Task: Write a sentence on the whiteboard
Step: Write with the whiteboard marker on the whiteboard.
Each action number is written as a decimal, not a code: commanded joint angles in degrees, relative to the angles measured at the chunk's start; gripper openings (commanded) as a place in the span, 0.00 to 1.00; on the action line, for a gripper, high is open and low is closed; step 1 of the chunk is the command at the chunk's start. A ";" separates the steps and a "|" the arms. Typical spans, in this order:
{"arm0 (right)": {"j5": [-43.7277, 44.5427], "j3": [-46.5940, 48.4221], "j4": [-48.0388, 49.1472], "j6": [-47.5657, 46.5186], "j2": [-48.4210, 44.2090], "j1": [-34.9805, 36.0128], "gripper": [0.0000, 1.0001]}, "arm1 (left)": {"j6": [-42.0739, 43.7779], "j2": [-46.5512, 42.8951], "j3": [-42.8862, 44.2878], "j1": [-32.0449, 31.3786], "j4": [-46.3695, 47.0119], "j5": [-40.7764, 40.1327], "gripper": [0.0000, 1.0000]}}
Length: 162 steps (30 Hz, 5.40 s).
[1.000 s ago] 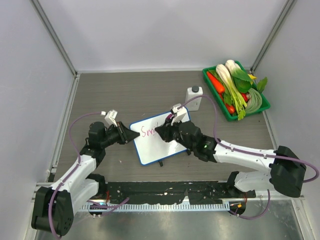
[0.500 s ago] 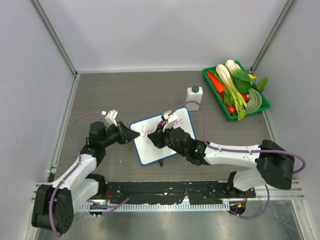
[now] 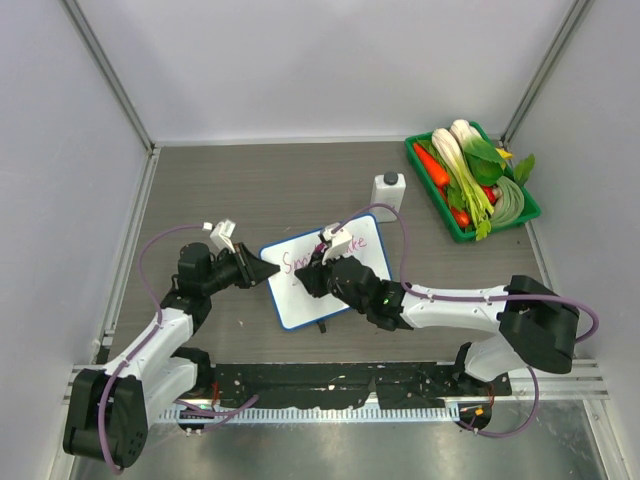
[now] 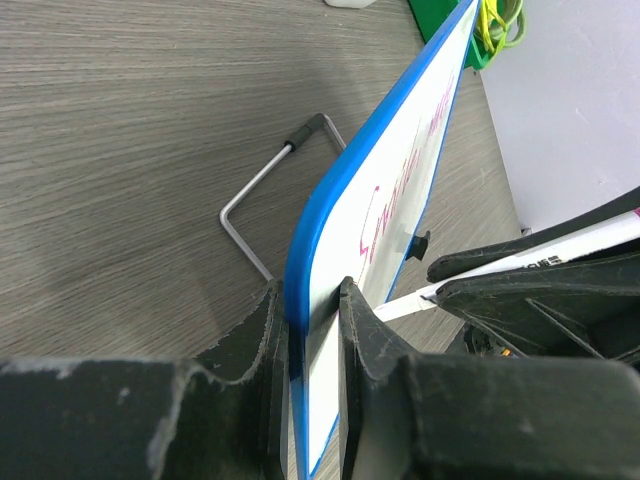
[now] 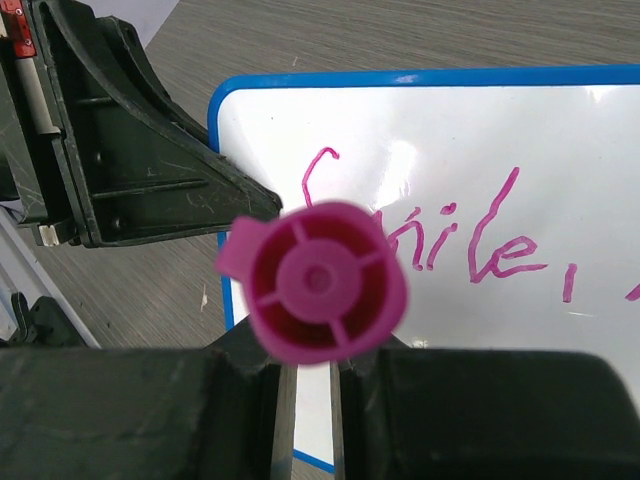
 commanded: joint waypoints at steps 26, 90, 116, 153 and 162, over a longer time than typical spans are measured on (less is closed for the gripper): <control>-1.12 -2.45 -0.92 2.45 -2.08 0.61 0.01 | 7.12 0.62 -0.55 1.21 -3.02 -9.43 0.00; 1.52 2.21 -3.82 2.36 -2.35 -1.50 0.02 | 6.95 0.27 -0.64 1.21 -3.10 -9.52 0.00; 0.11 -0.60 -5.05 3.59 -1.38 -1.93 0.01 | 7.04 0.18 -0.64 1.21 -3.19 -9.78 0.00; 2.22 3.08 -4.35 2.36 -0.94 -3.43 0.01 | 7.04 0.01 -0.73 1.21 -3.10 -9.60 0.00; 2.13 2.73 -5.22 2.01 -1.73 -3.87 0.01 | 7.04 0.27 -0.64 1.12 -3.02 -9.60 0.00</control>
